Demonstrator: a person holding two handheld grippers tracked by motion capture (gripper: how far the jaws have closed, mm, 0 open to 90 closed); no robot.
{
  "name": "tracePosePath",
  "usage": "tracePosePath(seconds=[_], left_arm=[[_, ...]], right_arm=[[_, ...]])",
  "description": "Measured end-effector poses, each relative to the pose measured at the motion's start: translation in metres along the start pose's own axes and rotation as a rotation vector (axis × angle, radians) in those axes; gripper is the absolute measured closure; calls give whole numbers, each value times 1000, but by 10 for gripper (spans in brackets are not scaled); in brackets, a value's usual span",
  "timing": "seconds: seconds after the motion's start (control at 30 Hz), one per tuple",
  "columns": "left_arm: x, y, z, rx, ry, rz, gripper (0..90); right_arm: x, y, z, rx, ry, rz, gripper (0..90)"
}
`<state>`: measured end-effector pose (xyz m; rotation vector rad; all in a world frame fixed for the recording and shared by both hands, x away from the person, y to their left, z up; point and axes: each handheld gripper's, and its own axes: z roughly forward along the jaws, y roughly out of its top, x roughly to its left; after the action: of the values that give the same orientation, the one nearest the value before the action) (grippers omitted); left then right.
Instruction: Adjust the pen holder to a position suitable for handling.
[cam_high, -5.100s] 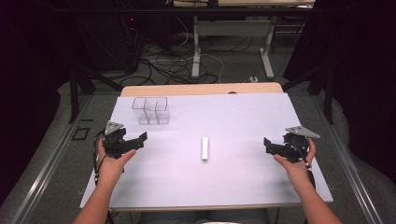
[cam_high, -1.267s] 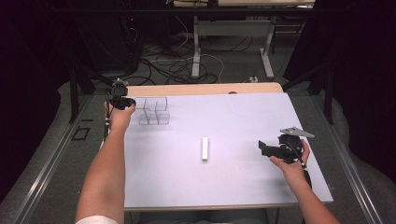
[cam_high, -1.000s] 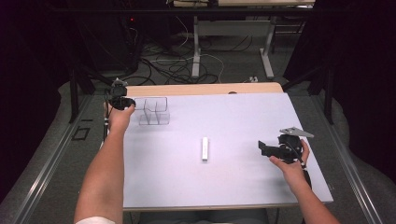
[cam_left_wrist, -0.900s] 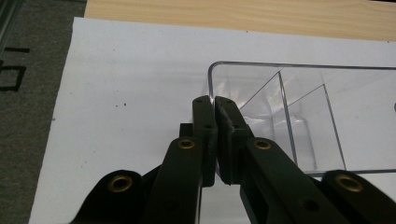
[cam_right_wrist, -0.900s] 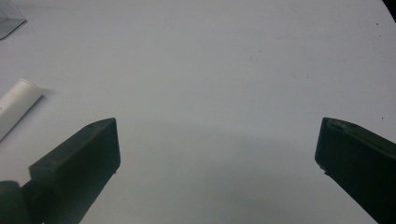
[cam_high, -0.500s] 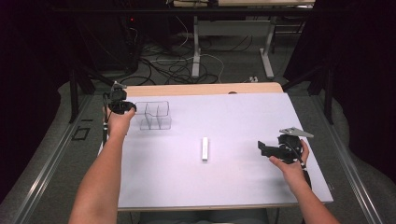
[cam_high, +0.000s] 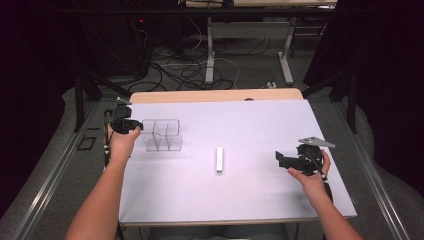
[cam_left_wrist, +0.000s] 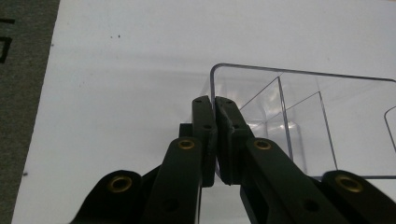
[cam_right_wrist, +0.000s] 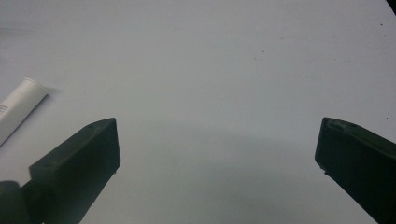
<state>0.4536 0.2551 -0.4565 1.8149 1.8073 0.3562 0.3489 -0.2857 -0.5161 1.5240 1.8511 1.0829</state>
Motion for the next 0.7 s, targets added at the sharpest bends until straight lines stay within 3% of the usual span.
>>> tracePosePath(seconds=[0.2,0.37,0.6,0.7], left_arm=[[2,-20,-14,1,4,2,880],[5,-34,-19,-23,-18,-3,879],[9,-40,-21,-29,-43,10,873],[12,-42,-20,-51,-62,-8,864]], right_arm=[[0,0,0,0,-1,4,0],[1,-1,0,7,3,11,0],[2,-1,1,8,2,6,0],[2,-1,1,13,4,10,0]])
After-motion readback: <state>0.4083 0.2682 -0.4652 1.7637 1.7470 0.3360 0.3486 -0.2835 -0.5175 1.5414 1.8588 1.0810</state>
